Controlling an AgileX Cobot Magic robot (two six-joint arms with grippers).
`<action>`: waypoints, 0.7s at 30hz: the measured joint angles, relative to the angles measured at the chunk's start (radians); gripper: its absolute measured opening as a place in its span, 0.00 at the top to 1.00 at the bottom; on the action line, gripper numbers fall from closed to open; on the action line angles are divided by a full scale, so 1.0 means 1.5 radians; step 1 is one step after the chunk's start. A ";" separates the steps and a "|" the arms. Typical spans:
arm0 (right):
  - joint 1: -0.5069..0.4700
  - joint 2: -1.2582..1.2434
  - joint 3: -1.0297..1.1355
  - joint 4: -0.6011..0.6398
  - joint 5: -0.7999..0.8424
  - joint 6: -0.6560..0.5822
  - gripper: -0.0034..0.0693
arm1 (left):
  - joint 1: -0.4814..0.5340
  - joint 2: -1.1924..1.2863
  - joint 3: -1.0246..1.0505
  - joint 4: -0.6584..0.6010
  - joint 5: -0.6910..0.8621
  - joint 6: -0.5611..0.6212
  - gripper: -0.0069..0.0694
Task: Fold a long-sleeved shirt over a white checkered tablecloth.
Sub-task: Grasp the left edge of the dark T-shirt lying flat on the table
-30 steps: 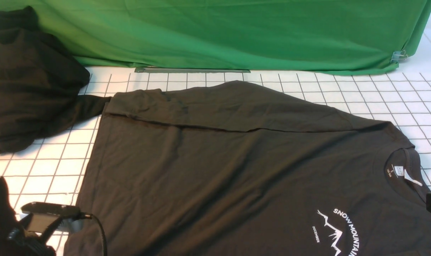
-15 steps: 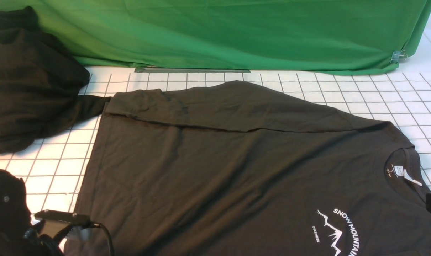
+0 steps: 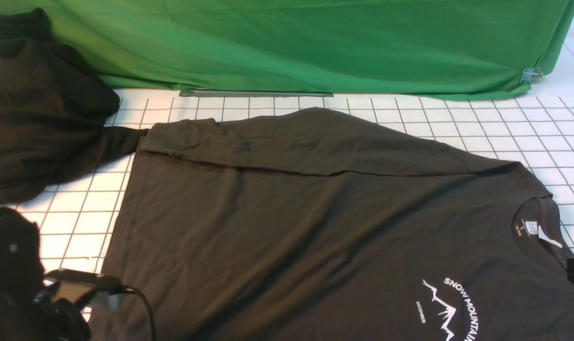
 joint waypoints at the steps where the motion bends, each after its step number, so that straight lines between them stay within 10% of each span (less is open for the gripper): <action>1: 0.000 0.000 0.000 0.000 0.000 0.000 0.89 | -0.014 0.000 0.001 0.001 -0.001 0.000 0.45; 9: 0.000 0.000 0.000 0.000 0.002 0.000 0.89 | -0.102 0.000 0.008 0.087 -0.058 -0.117 0.45; 21: 0.000 0.000 0.000 0.000 0.003 0.000 0.89 | -0.103 0.000 0.009 0.018 -0.082 -0.070 0.45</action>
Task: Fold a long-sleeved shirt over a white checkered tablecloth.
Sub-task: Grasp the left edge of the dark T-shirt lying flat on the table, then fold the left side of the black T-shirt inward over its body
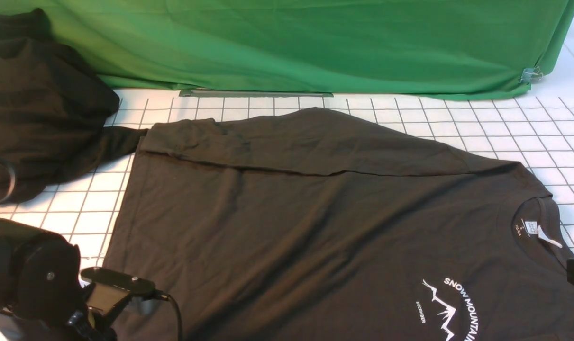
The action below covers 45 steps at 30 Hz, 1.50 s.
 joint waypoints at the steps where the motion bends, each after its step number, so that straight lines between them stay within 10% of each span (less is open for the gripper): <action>1: 0.000 0.000 0.000 0.000 0.000 0.000 0.89 | 0.000 0.000 0.000 0.000 0.000 0.000 0.45; 10: 0.000 0.000 0.000 0.000 0.003 0.000 0.88 | 0.000 0.000 0.024 0.011 -0.010 0.000 0.47; 19: 0.000 0.000 0.000 0.000 0.005 0.000 0.87 | 0.000 0.000 0.017 -0.009 0.014 0.000 0.88; 31: 0.000 0.000 0.000 0.000 0.004 0.000 0.87 | 0.007 -0.052 -0.243 0.061 0.150 -0.007 0.89; 38: 0.000 0.000 0.000 0.000 0.011 0.000 0.87 | 0.120 0.041 -0.417 0.073 0.153 0.009 0.89; 45: 0.000 0.038 -0.073 -0.001 0.218 -0.030 0.87 | 0.196 0.208 -0.520 0.061 0.153 0.024 0.89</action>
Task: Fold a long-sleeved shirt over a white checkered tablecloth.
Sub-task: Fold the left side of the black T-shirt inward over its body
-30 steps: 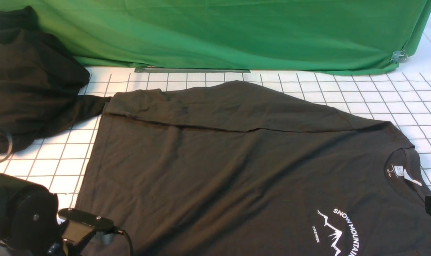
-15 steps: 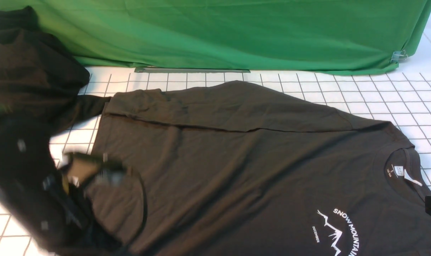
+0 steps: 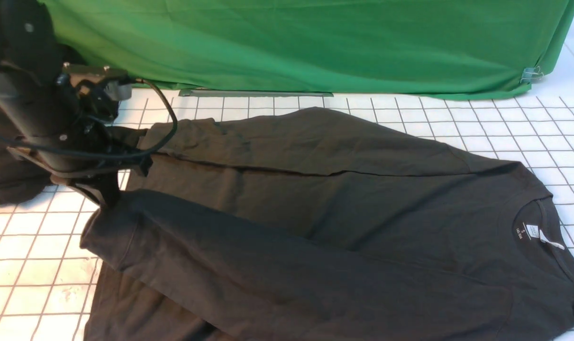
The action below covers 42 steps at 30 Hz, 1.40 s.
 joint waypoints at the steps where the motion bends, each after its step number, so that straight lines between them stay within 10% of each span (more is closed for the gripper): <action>1: 0.000 0.012 -0.015 0.000 0.036 -0.005 0.87 | 0.006 0.015 -0.010 -0.004 0.001 0.000 0.89; 11: 0.075 0.158 -0.024 0.127 0.061 -0.123 0.81 | 0.013 0.090 -0.043 0.017 -0.022 0.007 0.89; 21: 0.221 0.378 0.000 0.018 -0.134 -0.016 0.44 | 0.013 0.113 -0.045 0.021 -0.079 -0.031 0.89; 30: 0.226 0.542 -0.001 0.005 -0.237 0.001 0.38 | 0.013 0.119 -0.046 -0.004 -0.085 -0.024 0.89; 34: 0.226 0.569 -0.008 0.002 -0.250 0.001 0.48 | 0.013 0.119 -0.046 -0.015 -0.085 -0.024 0.89; 38: 0.226 0.569 -0.008 -0.001 -0.253 -0.005 0.85 | 0.013 0.119 -0.046 -0.042 -0.085 -0.019 0.89; 42: 0.226 0.546 -0.007 0.006 -0.218 -0.005 0.92 | 0.013 0.119 -0.046 -0.064 -0.073 -0.005 0.89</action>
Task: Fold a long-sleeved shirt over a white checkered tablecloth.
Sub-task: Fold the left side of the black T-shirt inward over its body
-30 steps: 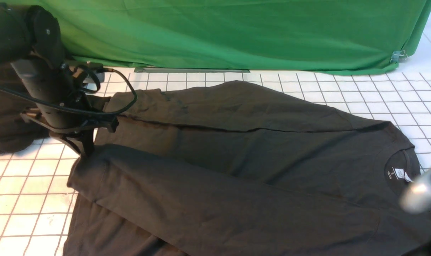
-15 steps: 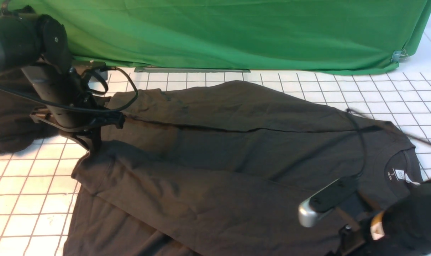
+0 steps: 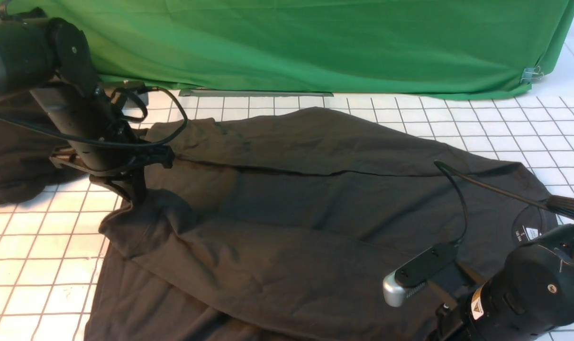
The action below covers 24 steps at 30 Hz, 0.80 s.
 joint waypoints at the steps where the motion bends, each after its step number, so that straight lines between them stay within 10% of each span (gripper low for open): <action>1: 0.000 0.000 0.001 0.000 0.002 0.000 0.92 | 0.000 0.000 0.000 0.000 0.001 0.001 0.89; 18: 0.000 -0.137 0.091 0.009 0.059 0.035 0.92 | -0.001 0.000 0.000 0.006 0.012 0.033 0.89; 24: 0.000 -0.137 0.092 0.009 0.077 0.037 0.70 | -0.001 0.000 0.000 0.008 0.011 0.067 0.85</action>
